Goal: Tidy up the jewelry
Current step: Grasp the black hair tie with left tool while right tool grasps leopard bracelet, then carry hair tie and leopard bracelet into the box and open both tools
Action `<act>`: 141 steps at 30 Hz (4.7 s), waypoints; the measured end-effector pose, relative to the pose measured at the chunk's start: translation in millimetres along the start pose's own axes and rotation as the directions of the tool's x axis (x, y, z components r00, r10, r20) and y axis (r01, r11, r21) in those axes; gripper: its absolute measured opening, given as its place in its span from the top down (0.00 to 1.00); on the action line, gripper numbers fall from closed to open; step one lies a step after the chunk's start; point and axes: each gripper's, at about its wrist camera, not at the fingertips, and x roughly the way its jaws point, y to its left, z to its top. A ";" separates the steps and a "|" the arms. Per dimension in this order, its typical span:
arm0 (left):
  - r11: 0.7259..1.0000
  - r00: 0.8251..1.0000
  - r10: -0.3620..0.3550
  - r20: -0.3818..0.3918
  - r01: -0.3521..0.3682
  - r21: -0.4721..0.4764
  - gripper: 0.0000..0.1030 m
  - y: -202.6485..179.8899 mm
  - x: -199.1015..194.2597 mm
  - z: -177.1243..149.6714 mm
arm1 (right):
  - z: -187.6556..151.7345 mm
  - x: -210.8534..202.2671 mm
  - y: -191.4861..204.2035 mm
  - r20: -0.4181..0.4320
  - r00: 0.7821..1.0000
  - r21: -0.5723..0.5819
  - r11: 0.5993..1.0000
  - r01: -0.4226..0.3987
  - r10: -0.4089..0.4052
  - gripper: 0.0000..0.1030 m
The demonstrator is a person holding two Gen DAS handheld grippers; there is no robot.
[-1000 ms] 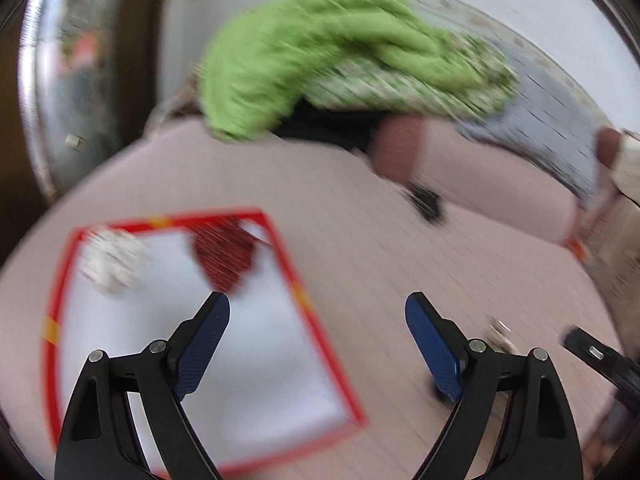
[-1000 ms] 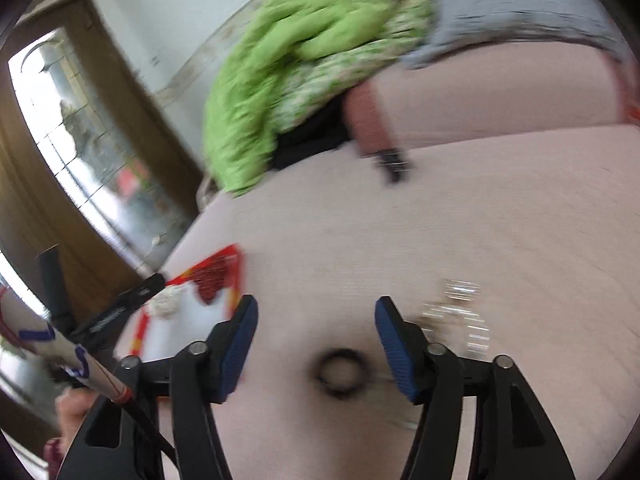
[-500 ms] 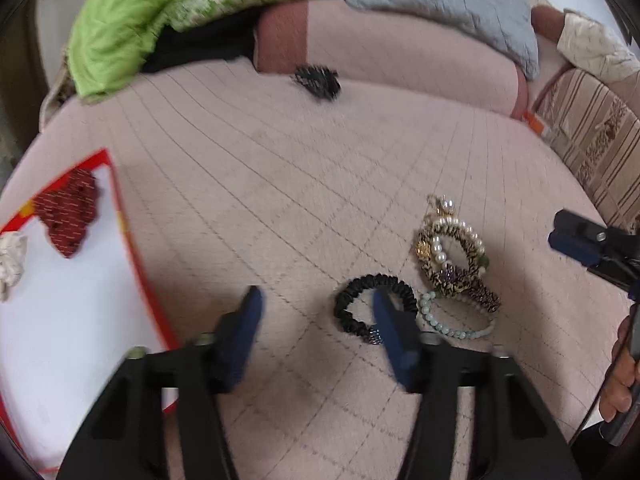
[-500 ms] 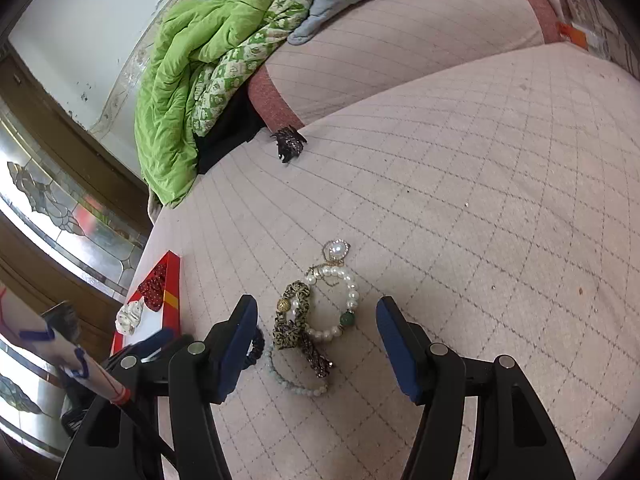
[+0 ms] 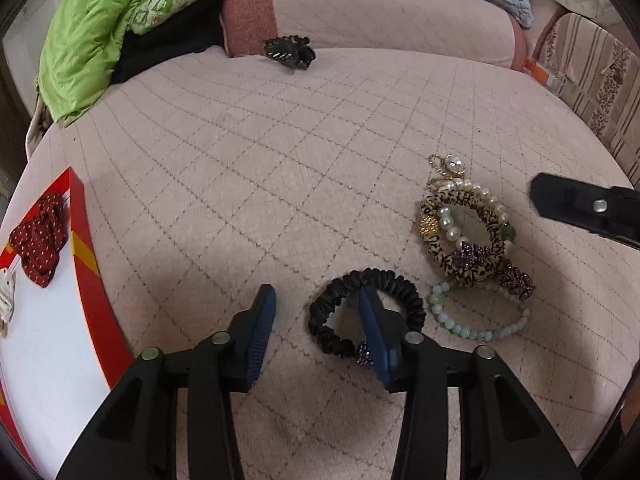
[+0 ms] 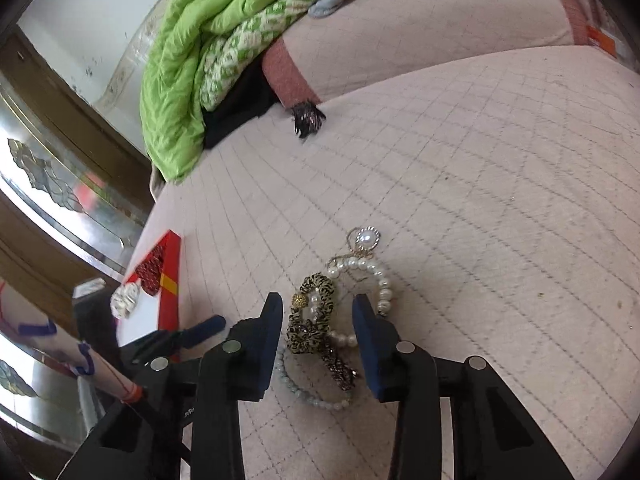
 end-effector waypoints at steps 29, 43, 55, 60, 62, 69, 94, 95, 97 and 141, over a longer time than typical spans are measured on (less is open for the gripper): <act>0.986 0.965 -0.118 0.233 0.141 -0.088 0.92 22.1 -52.8 15.3 | 5.9 -23.8 34.1 0.190 0.978 -0.134 0.989 -0.060 0.085 0.92; 0.988 0.961 -0.102 0.255 0.127 -0.085 0.92 27.0 -61.7 14.5 | 5.6 -28.3 34.3 0.203 0.967 -0.108 0.986 -0.130 0.150 0.92; 0.991 0.958 -0.056 0.281 0.087 -0.100 0.92 38.6 -74.8 9.7 | 2.8 -26.3 45.7 0.193 0.967 -0.132 0.981 -0.142 0.166 0.92; 0.991 0.955 -0.030 0.295 0.066 -0.112 0.92 50.4 -84.2 4.1 | -1.9 -20.4 60.1 0.179 0.967 -0.158 0.976 -0.152 0.180 0.92; 0.990 0.953 -0.017 0.302 0.057 -0.127 0.92 58.3 -88.6 1.1 | -4.1 -16.1 67.1 0.171 0.968 -0.170 0.973 -0.157 0.186 0.92; 0.981 0.945 0.023 0.326 0.041 -0.190 0.91 94.8 -104.2 -8.4 | -11.2 -6.4 93.5 0.147 0.964 -0.199 0.962 -0.190 0.220 0.92; 0.898 0.948 0.180 0.262 -0.050 -0.438 0.92 235.1 -118.6 -56.9 | -37.7 79.4 239.4 -0.037 0.946 -0.283 0.904 -0.319 0.322 0.92; 0.892 0.950 0.180 0.255 -0.048 -0.450 0.91 240.6 -117.6 -58.7 | -38.6 83.8 245.0 -0.045 0.945 -0.285 0.903 -0.322 0.323 0.92; 0.879 0.954 0.184 0.236 -0.053 -0.474 0.91 251.0 -114.8 -61.7 | -40.2 92.4 256.0 -0.060 0.946 -0.295 0.900 -0.321 0.318 0.92; 0.815 0.978 0.205 0.049 -0.142 -0.561 0.91 292.2 -83.4 -76.2 | -37.7 196.2 263.2 -0.202 0.978 -0.277 0.955 -0.104 0.048 0.90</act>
